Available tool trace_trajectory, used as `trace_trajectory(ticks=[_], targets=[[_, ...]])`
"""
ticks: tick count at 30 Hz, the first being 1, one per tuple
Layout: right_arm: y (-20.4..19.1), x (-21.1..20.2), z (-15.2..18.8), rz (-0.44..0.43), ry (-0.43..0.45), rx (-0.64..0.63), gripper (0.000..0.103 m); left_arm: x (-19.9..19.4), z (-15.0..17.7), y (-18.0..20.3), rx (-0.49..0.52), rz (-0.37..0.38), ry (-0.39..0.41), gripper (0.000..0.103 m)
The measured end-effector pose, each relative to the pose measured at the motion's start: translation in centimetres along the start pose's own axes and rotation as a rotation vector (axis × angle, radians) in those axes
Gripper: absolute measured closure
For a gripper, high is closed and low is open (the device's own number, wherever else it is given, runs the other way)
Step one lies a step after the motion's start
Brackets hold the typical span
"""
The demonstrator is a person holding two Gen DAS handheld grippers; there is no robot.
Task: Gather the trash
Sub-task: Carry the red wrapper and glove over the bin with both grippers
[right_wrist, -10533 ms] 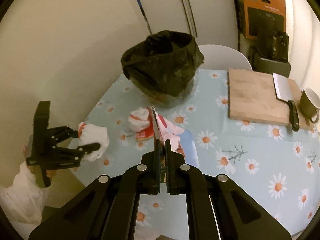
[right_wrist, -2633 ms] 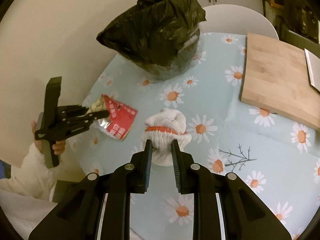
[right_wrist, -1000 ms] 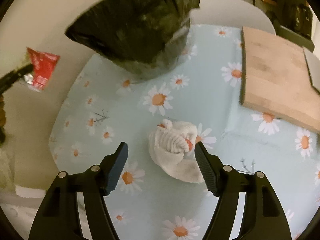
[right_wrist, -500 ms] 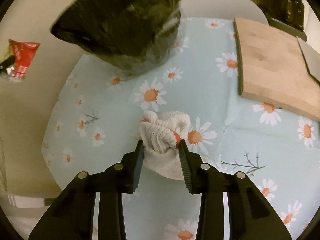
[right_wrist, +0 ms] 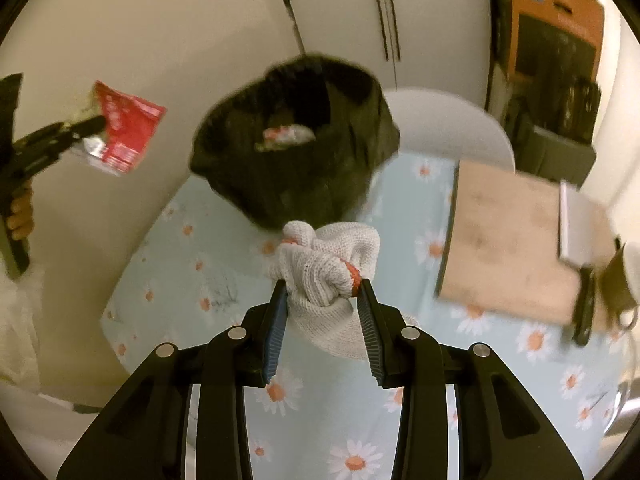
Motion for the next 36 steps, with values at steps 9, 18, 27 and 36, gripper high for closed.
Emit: trace_trajectory(ticks=[9, 18, 27, 36], targets=[[-1.2, -3.5, -5.8, 0.034, 0.127, -0.062, 0.07, 1.4, -3.3, -0.2, 0.007, 0.053, 0.04, 0.087], [-1.6, -3.4, -11.3, 0.052, 0.174, -0.097, 0.07, 5.6, -5.1, 0.2, 0.047, 0.118, 0.014, 0.087], [-1.2, 0.4, -15.6, 0.055, 0.143, -0.102, 0.07, 12.3, -5.6, 0.8, 0.092, 0.218, -0.075, 0.087], [-0.7, 5.9, -17.9, 0.033, 0.062, -0.128, 0.07, 17.7, -5.2, 1.2, 0.11, 0.255, -0.143, 0.087]])
Point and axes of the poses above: each gripper's, at about its wrist camera, not at the fingertips, and x roughly the way its jaws point, y to its right, z to its underside, the point moved 4 cm from there along x, roughly the way its jaws point, and after that the axes turned 11 degrees about -x, right-handed, at the moved point
